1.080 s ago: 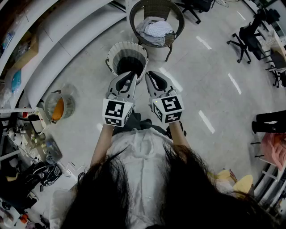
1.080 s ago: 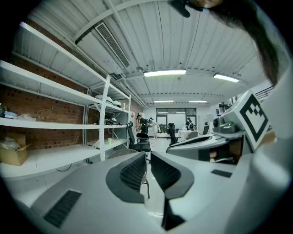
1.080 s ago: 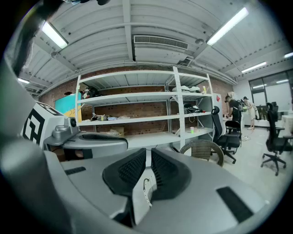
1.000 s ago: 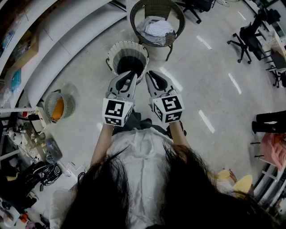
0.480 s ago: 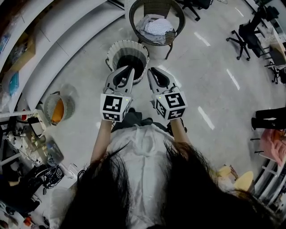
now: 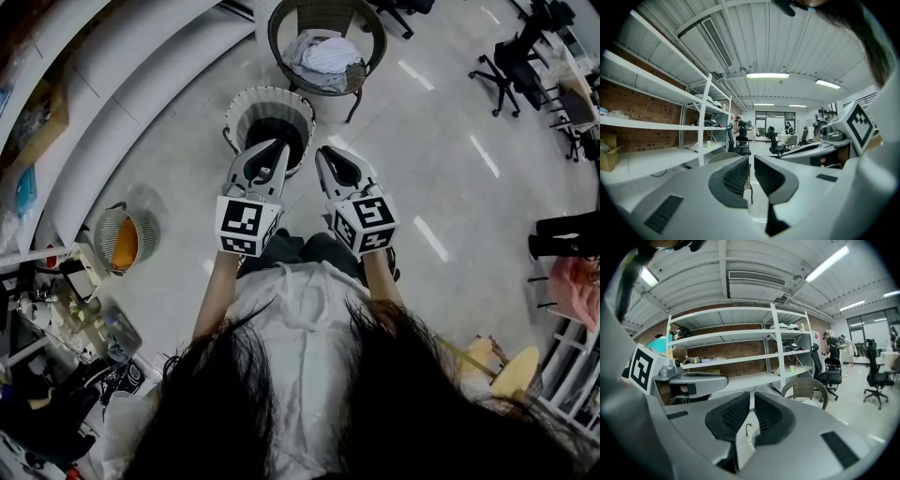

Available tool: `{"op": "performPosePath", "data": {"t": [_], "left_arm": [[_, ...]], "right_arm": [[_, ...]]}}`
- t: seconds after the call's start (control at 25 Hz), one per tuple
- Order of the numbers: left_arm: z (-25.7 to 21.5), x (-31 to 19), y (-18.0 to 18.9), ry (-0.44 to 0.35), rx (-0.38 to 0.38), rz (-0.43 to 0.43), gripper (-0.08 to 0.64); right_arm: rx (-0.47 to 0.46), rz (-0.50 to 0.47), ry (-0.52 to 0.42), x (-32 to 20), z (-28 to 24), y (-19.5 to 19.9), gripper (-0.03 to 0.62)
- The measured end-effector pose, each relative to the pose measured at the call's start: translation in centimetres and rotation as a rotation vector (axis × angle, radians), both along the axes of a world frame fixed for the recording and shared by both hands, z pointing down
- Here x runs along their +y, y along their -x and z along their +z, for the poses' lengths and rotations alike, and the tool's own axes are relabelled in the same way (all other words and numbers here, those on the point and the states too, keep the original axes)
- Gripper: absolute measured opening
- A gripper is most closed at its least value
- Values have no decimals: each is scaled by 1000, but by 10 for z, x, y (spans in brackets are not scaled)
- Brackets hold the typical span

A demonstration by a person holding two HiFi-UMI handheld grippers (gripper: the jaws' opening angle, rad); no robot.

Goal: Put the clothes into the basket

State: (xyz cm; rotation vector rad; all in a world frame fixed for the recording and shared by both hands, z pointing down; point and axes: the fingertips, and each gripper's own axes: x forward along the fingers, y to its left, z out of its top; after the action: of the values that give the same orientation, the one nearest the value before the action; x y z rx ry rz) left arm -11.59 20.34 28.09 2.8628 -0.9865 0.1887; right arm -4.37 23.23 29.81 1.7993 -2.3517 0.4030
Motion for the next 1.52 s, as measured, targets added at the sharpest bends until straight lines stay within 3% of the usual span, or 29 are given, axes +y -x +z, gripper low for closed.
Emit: {"op": "performPosePath", "data": {"t": [0.36,0.6,0.92,1.16,1.52], "left_arm": [[10,-12,5,36,14,15,46],[18,-23,4,56,15,3,46],[27,-48,-23,72,-4,-5,46],[37,-86,-70,84,-3,9,46],[45,-159,-148,105,-59,-34,46]], "right_arm": [[-40,43,34,-8,5,-11,46],[-19,29,47,-20,10,-14,46],[-43,-1,67,-52,22,-37,46],[-67,-22,81,-95,38,-80,46],[-97,-7,138,-176,53,-186,46]]}}
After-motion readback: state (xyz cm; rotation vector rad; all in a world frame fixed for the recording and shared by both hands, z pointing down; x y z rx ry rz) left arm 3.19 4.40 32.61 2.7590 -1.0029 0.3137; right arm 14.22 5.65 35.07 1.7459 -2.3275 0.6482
